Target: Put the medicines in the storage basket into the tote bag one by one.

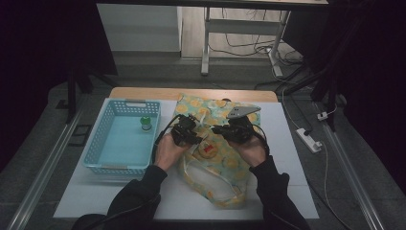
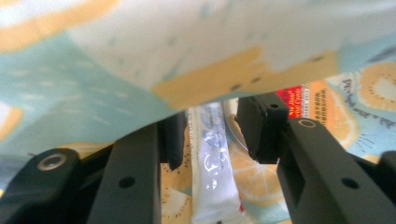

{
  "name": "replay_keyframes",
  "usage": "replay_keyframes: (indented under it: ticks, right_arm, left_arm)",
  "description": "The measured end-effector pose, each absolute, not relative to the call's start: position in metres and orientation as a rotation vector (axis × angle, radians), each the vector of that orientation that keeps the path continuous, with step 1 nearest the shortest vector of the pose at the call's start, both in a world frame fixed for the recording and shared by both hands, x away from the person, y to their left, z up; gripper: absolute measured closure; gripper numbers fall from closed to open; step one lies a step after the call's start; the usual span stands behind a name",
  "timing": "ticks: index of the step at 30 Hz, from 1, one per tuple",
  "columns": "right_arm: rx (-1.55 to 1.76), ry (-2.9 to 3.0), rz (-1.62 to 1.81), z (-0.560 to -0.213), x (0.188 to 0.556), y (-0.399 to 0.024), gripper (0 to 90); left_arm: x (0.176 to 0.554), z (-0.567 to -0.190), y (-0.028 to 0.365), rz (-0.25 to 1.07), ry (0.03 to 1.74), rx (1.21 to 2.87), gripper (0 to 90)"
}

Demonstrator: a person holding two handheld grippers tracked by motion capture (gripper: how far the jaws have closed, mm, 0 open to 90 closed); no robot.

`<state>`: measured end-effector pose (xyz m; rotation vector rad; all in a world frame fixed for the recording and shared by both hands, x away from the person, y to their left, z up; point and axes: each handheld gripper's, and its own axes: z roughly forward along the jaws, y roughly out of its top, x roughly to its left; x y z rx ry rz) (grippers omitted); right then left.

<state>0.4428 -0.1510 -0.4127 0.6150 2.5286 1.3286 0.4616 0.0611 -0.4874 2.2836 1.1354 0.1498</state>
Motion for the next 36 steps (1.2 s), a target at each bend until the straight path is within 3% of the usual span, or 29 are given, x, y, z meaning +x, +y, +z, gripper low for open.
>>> replay_keyframes:
  ticks: [14,36]
  right_arm:
    - [0.614,2.53,1.332,-0.412,0.444,-0.152,90.0]
    - [0.613,2.528,1.336,-0.412,0.444,-0.153,90.0]
  left_arm:
    - [0.439,-0.479,0.068,0.114,1.026,2.277,32.3]
    - [0.399,-0.466,0.086,-0.009,0.916,2.199,12.2]
